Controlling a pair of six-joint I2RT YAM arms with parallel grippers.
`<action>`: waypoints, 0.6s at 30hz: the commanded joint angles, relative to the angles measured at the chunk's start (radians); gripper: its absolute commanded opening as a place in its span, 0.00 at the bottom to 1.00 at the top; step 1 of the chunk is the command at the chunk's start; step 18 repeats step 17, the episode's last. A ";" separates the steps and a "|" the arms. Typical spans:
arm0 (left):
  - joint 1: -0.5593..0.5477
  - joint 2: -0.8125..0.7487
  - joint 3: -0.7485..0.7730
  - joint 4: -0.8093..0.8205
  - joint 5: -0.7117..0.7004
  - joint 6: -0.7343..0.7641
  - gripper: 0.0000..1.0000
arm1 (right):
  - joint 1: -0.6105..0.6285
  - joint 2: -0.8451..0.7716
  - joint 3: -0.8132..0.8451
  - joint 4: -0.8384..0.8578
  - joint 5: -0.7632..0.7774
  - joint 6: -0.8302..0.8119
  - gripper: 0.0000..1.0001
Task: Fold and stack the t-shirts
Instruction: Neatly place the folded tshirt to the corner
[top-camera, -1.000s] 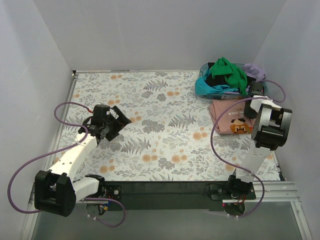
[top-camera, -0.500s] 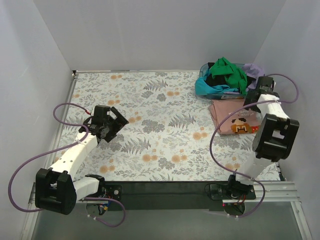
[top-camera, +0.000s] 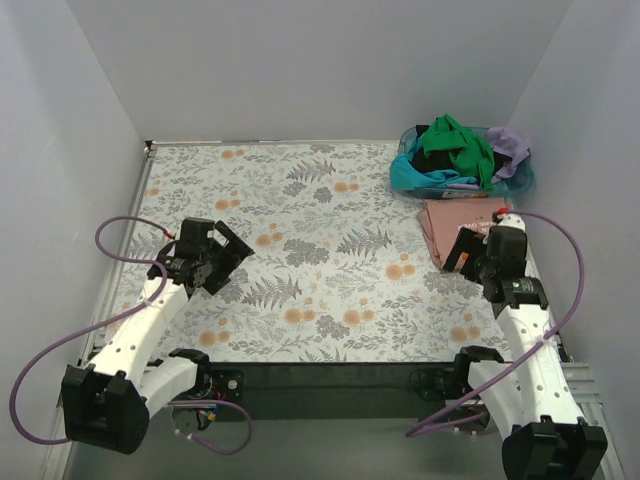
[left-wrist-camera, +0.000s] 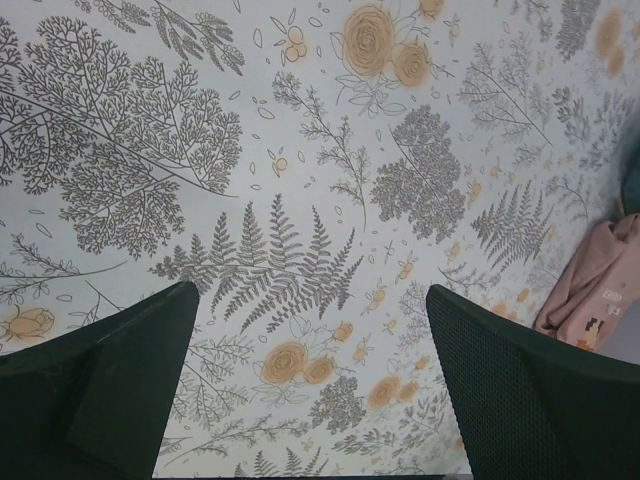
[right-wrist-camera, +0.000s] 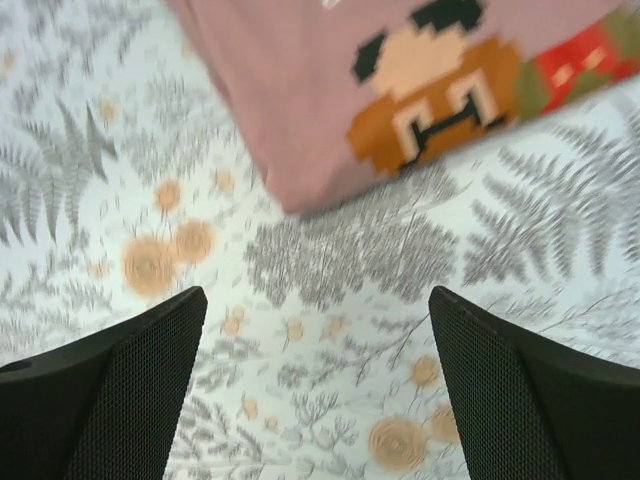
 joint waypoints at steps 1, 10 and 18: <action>0.004 -0.095 -0.038 -0.035 0.042 -0.010 0.98 | 0.057 -0.125 -0.130 -0.022 -0.090 0.093 0.98; 0.003 -0.215 -0.038 -0.123 -0.076 -0.040 0.98 | 0.058 -0.443 -0.215 0.025 -0.162 0.187 0.98; 0.003 -0.290 -0.027 -0.155 -0.111 -0.034 0.98 | 0.058 -0.473 -0.246 0.005 -0.123 0.192 0.98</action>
